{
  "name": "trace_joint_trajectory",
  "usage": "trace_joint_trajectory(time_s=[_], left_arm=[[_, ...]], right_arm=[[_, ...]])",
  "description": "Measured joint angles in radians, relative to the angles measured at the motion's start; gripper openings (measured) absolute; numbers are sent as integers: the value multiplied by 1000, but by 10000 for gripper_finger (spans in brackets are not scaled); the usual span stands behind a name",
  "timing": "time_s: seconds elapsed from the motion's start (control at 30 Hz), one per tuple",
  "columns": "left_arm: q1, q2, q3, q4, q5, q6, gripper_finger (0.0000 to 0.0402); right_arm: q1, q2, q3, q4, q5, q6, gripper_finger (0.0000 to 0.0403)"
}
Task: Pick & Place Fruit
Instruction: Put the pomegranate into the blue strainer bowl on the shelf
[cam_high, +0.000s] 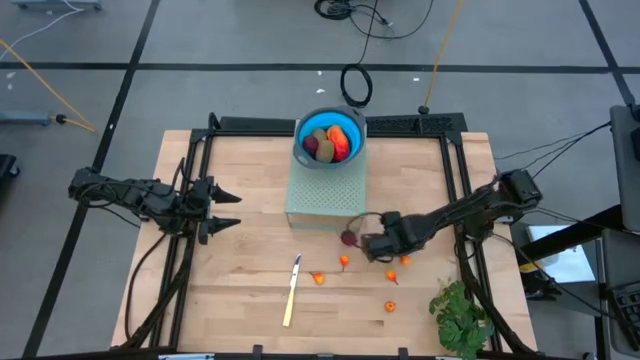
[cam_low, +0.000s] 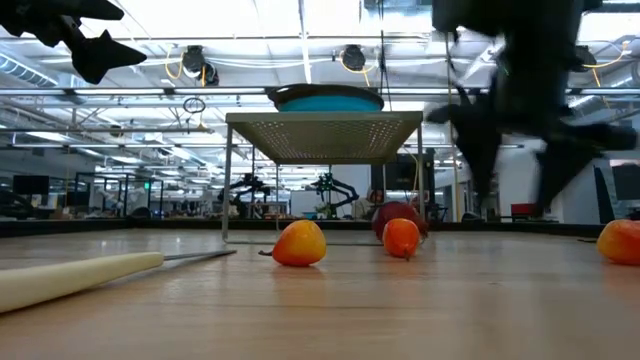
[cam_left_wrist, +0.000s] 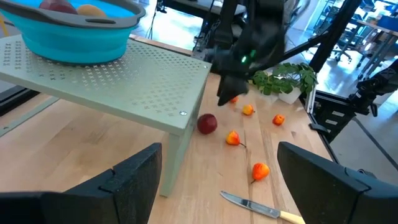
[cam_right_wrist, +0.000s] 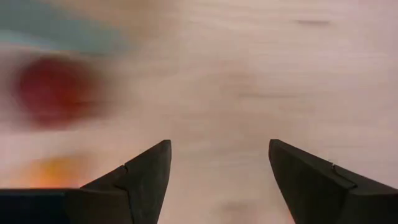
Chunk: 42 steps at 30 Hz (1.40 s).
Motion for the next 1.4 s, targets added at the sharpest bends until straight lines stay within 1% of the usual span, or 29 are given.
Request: trace_joint_trajectory(time_s=[0.13, 0.33, 0.4, 0.5, 0.6, 0.73, 0.93, 1.1, 1.3, 1.4], left_arm=[[1, 0, 0, 0, -1, 3, 319], [1, 0, 0, 0, -1, 2, 319], [1, 0, 0, 0, -1, 2, 319], [1, 0, 0, 0, -1, 2, 319], [1, 0, 0, 0, -1, 2, 319], [1, 0, 0, 0, -1, 2, 319], [1, 0, 0, 0, -1, -1, 319], [1, 8, 0, 0, -1, -7, 319], [1, 59, 0, 20, -1, -7, 319], [1, 95, 0, 42, -1, -6, 319]], right_arm=[[35, 8, -5, 24, 16, 3, 263], [70, 3, 0, 105, 106, -1, 263], [87, 4, -3, 133, 115, -18, 263], [105, -1, 2, 230, 139, -60, 263], [125, 1, 1, 290, 161, -120, 263], [139, 0, 1, 348, 191, -143, 263], [157, -1, 1, 444, 218, -217, 263], [167, -1, 1, 563, 218, -291, 263], [171, -1, 1, 671, 213, -333, 263], [170, -1, 1, 752, 213, -363, 263]])
